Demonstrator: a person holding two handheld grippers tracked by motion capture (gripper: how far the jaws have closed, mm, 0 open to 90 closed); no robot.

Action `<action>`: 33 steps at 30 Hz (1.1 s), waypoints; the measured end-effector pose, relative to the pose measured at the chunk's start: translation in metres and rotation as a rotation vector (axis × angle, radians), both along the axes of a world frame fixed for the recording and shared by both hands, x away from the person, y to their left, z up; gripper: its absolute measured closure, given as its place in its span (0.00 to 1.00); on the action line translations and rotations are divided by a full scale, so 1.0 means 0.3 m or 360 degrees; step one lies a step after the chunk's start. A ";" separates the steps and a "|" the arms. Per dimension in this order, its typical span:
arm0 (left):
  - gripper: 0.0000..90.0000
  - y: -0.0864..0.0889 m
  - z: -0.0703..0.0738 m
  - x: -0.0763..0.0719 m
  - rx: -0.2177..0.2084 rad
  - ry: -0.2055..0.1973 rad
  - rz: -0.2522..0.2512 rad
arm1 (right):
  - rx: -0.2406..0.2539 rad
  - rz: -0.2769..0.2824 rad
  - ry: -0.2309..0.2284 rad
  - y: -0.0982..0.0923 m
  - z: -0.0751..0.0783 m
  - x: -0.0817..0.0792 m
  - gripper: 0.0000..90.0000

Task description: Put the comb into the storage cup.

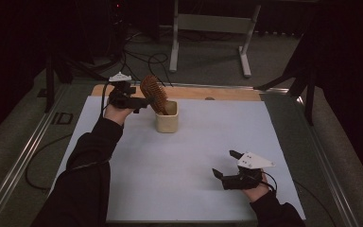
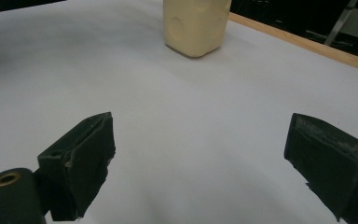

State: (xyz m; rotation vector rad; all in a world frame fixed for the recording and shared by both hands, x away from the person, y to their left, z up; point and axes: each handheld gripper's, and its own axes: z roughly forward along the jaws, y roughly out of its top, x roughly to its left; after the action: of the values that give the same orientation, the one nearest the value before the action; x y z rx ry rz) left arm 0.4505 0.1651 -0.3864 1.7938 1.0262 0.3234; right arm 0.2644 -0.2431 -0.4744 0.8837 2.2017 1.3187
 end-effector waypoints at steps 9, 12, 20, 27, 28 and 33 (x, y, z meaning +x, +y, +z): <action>0.00 0.024 -0.006 -0.034 0.0018 -0.0021 -0.0064 | 0.0000 0.0001 0.0004 -0.002 -0.002 0.001 0.09; 0.00 0.032 -0.008 -0.051 0.0025 -0.0036 -0.0086 | 0.0004 -0.0004 0.0003 -0.002 -0.001 0.000 0.09; 0.00 0.060 -0.017 -0.099 0.0036 -0.0066 -0.0128 | 0.0007 0.0000 0.0005 -0.001 0.001 0.001 0.09; 0.00 0.074 -0.034 -0.149 0.0036 -0.0075 -0.0172 | 0.0007 -0.0002 0.0003 -0.005 0.000 0.002 0.09; 0.00 0.075 -0.037 -0.157 0.0027 -0.0083 -0.0177 | 0.0007 -0.0002 0.0004 -0.005 0.000 0.002 0.09; 0.00 0.086 -0.053 -0.194 0.0023 -0.0084 -0.0206 | 0.0000 0.0001 0.0002 -0.008 -0.001 0.003 0.09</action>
State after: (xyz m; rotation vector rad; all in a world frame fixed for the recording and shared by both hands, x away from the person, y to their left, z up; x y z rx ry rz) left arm 0.3923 0.1909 -0.4022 1.8453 0.8686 0.2974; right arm 0.2652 -0.2455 -0.4748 0.8845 2.2031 1.3186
